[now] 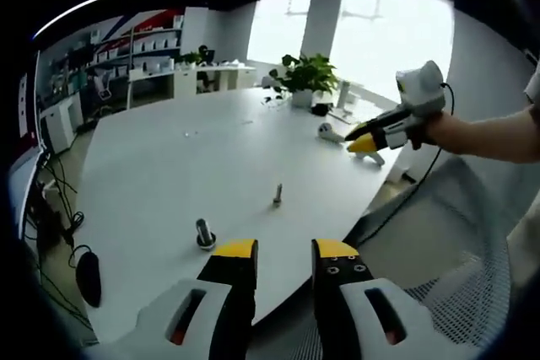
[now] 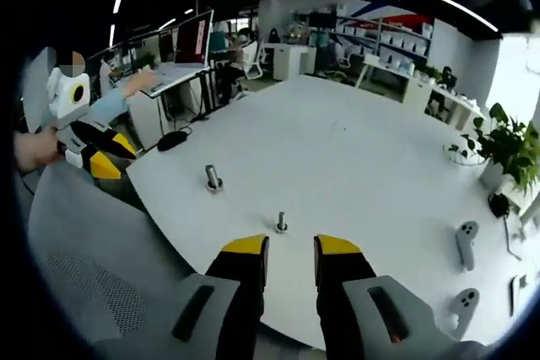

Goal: Place the washer onto the threaded stud by aligning its center hole with the stud, sliding it down to the base, and recovering from edge contact or off-axis alignment until the washer reaches the visible bottom stop.

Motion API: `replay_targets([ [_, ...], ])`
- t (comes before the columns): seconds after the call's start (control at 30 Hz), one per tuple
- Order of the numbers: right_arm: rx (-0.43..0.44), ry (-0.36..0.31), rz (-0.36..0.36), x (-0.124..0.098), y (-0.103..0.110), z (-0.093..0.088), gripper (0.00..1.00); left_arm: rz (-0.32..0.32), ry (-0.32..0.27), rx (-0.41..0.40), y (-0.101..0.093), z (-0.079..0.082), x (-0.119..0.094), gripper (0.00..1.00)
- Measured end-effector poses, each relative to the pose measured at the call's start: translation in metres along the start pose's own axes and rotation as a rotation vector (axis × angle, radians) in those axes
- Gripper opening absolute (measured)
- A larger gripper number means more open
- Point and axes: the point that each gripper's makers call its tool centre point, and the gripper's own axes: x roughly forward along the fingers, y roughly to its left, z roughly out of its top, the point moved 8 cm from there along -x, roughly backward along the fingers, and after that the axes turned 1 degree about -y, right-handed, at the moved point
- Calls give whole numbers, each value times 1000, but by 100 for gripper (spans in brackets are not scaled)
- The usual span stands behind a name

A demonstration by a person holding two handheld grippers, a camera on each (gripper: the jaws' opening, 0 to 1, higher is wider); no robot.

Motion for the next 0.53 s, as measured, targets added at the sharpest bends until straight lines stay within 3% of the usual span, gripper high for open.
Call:
replay_targets([
  [0.37, 123, -107, -68, -22, -11, -1, 24, -2, -25, -10, 0, 2, -2, 23],
  [0.53, 105, -112, -86, -28, -9, -4, 24, 8, -34, -22, 2, 2, -3, 23],
])
